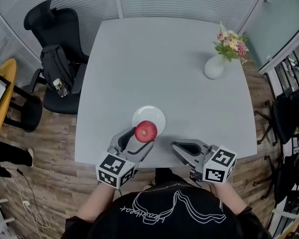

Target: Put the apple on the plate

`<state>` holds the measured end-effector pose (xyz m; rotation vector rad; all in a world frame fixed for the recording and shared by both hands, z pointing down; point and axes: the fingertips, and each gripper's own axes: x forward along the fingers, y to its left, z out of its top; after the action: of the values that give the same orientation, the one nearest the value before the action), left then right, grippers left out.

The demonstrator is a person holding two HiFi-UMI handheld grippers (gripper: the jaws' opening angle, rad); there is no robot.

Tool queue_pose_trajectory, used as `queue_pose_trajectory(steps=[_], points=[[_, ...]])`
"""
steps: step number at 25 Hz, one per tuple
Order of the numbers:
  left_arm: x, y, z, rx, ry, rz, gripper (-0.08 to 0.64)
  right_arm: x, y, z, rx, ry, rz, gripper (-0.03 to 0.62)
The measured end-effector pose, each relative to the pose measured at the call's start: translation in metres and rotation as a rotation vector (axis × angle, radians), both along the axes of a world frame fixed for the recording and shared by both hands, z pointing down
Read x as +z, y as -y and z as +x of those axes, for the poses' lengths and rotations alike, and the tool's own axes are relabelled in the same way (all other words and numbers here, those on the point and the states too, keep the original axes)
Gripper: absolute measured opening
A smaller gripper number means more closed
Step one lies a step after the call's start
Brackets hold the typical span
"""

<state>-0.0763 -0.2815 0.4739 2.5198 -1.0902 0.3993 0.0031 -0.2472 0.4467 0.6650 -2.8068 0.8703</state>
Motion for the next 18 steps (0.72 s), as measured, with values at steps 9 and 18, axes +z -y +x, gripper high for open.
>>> queue_pose_trajectory(steps=[9, 18], points=[[0.039, 0.026, -0.001, 0.002, 0.074, -0.006, 0.307, 0.019, 0.019, 0.014, 0.047, -0.024, -0.03, 0.009], [0.084, 0.046, 0.004, 0.027, 0.173, -0.032, 0.307, 0.036, 0.031, 0.031, 0.089, -0.036, -0.07, 0.009]])
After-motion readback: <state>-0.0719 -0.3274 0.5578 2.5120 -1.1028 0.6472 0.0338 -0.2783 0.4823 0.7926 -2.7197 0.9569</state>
